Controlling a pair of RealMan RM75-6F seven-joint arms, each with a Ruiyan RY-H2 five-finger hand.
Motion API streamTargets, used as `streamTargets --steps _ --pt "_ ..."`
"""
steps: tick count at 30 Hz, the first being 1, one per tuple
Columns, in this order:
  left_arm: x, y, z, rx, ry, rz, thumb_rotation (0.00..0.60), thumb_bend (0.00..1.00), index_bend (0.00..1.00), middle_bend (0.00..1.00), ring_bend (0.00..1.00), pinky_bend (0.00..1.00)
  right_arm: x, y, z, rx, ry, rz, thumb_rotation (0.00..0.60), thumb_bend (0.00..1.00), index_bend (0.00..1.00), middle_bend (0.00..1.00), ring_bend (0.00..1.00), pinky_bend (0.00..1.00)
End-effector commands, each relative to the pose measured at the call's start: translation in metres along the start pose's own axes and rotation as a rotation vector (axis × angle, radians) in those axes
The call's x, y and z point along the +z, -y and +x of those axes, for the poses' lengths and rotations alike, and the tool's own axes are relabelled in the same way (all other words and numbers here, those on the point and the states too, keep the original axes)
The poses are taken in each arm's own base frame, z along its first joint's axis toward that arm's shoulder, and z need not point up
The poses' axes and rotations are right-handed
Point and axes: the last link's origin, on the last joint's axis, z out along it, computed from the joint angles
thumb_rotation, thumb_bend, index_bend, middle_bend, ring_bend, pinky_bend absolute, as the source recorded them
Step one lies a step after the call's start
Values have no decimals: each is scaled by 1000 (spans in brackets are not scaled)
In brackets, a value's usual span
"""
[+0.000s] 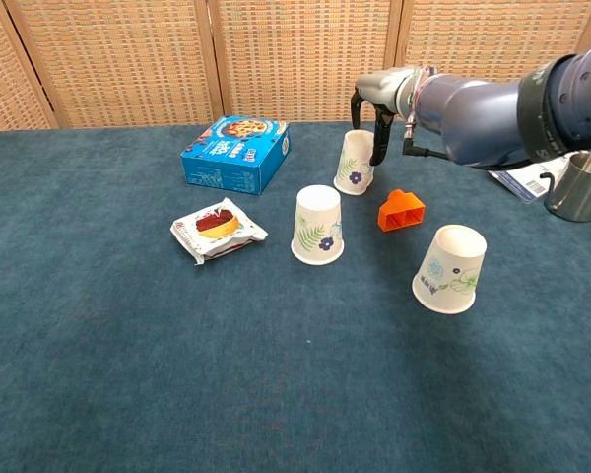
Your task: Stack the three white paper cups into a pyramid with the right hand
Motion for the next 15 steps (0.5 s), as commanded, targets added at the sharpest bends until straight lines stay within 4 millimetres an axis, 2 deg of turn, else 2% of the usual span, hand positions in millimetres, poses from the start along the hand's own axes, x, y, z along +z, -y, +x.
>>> streamTargets --steps 1,15 --pt "0 -1 0 0 0 -4 600 199 0 0 0 0 0 -2 1 15 -16 -1 600 59 549 62 0 0" --pt "-3 -1 3 -20 -11 -17 600 199 0 0 0 0 0 -1 15 31 -93 22 600 59 576 83 0 0"
